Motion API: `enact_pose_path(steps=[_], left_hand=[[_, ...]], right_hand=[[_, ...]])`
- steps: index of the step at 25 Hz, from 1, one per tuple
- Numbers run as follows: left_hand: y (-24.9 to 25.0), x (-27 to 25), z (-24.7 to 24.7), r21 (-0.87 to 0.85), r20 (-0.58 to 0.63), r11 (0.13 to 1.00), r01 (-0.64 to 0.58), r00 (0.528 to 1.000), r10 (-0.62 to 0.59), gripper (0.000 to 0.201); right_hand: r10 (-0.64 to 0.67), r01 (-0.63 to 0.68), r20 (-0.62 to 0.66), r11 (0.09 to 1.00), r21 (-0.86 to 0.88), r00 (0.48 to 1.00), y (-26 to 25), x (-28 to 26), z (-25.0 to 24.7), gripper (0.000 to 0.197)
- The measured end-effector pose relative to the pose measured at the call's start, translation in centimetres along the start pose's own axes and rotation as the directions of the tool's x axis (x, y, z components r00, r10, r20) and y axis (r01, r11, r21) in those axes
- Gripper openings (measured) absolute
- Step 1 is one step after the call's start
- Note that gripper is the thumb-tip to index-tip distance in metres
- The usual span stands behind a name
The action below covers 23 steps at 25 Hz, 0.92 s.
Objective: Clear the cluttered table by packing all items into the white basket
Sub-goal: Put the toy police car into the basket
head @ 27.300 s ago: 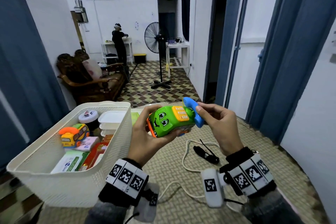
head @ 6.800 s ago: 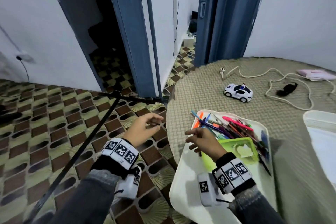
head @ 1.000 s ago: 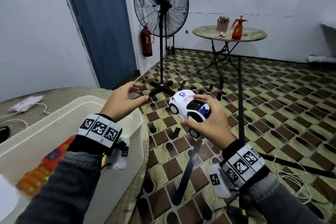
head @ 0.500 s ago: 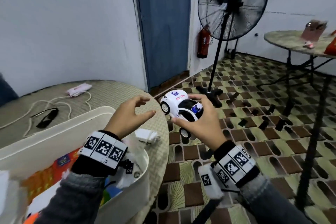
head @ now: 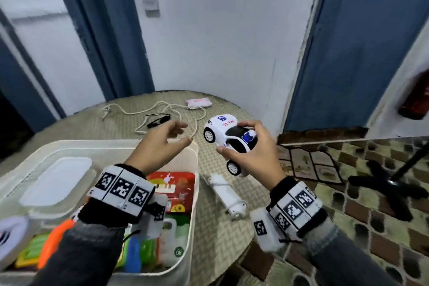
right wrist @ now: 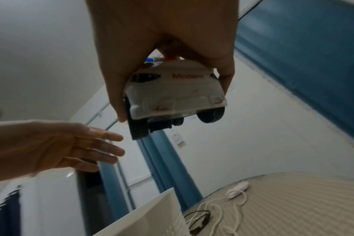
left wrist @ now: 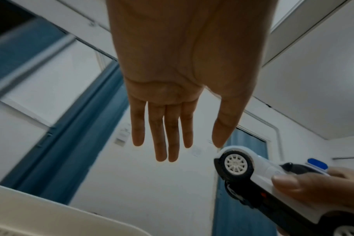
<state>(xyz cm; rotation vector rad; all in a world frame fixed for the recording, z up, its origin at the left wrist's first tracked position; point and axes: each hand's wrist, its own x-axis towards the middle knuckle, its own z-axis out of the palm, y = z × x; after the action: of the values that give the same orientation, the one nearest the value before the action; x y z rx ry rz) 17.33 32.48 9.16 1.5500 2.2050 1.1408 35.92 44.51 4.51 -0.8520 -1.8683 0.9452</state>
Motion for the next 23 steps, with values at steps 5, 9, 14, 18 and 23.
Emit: enact_pose_path(steps=[5,9,14,18,23], left_hand=[[0.7,-2.0,-1.6,0.078,-0.206,0.983,0.169,0.967,-0.15,0.032],[-0.2,-5.2,-3.1,0.1,-0.334,0.936,0.339,0.897,-0.289,0.032],[-1.9,-8.9,-5.1,0.089,-0.502,0.856,0.509,0.765,-0.403,0.03],[-3.7,-11.9,-6.3,0.019,-0.615,0.792,0.61,0.632,-0.471,0.032],[-5.1,-14.3,-5.7,-0.052,-0.68,0.689,0.723,0.48,-0.554,0.034]], right_hand=[[-0.103,0.091,0.212,0.994,0.065,0.972,-0.3,4.5,1.1,0.064],[-0.186,0.133,0.334,0.975,0.177,0.924,-2.0,6.1,4.0,0.063],[-0.325,0.174,0.503,0.93,0.323,0.801,-4.9,7.5,9.8,0.064],[-0.43,0.21,0.617,0.893,0.398,0.659,-7.0,8.3,15.7,0.066],[-0.454,0.316,0.761,0.887,0.337,0.464,-7.6,8.3,21.2,0.081]])
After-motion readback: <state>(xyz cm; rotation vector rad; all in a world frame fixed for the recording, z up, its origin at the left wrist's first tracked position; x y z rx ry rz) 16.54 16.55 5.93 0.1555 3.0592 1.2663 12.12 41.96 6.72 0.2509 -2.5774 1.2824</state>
